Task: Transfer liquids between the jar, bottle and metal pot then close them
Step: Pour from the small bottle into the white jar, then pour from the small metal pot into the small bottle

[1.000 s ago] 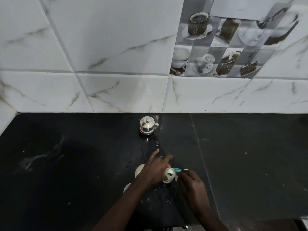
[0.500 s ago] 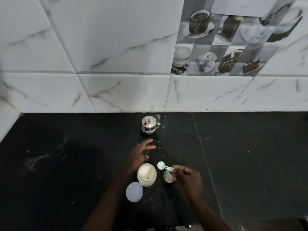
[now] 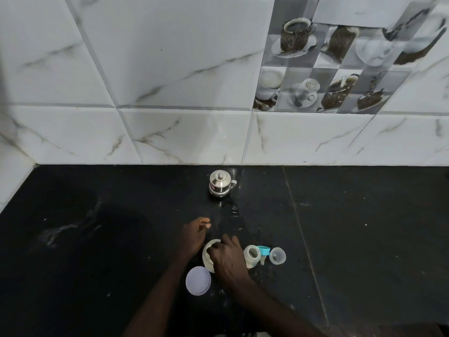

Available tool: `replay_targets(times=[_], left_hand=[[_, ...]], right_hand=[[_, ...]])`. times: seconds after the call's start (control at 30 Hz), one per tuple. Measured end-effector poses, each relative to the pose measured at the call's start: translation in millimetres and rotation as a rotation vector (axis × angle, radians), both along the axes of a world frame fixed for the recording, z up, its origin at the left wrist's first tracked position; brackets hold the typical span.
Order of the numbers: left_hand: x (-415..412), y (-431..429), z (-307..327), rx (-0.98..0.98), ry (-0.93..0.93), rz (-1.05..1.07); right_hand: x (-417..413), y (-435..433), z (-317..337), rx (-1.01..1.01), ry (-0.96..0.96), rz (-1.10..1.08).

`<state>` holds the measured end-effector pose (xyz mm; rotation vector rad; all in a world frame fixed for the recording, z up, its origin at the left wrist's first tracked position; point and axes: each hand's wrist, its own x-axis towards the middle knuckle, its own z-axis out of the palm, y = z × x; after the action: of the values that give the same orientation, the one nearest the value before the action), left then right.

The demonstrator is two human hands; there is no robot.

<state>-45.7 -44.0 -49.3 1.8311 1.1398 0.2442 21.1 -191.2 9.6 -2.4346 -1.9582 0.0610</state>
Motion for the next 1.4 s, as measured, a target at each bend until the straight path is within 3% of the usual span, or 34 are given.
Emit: replay_targets(times=[0.27,0.37,0.47,0.77,0.9,1.1,1.27,1.4], left_hand=[[9.9,0.6,2.9,0.017,0.024,-0.020],[25.2,12.1,10.3,0.037,0.001,0.020],[45.6,31.1,16.1,0.105,0.008,0.056],[95.6,96.8,17.6,0.228,0.040,-0.157],[115.8,116.6,17.5,0.252,0.088,-0.262],[116.8,110.2,32.9,0.199,0.073,-0.154],[112.7,85.7,47.5,0.171,0.076,-0.095],[110.8,61.5,55.4,0.193,0.041,-0.061]], right_hand=[[7.4,-6.8,-13.3,-0.047,0.025,0.037],[18.9,-5.3,-4.3,0.063,0.102,-0.002],[40.0,3.3,12.6,0.223,0.279,-0.143],[147.2,106.4,9.6,0.204,0.746,-0.707],[173.0,141.4,-17.1,0.136,0.752,-0.674],[190.5,150.7,-36.9,0.206,0.940,-0.609],[214.4,140.2,-54.8,0.219,1.133,-0.512],[213.5,116.8,-17.3,0.201,1.397,-0.483]])
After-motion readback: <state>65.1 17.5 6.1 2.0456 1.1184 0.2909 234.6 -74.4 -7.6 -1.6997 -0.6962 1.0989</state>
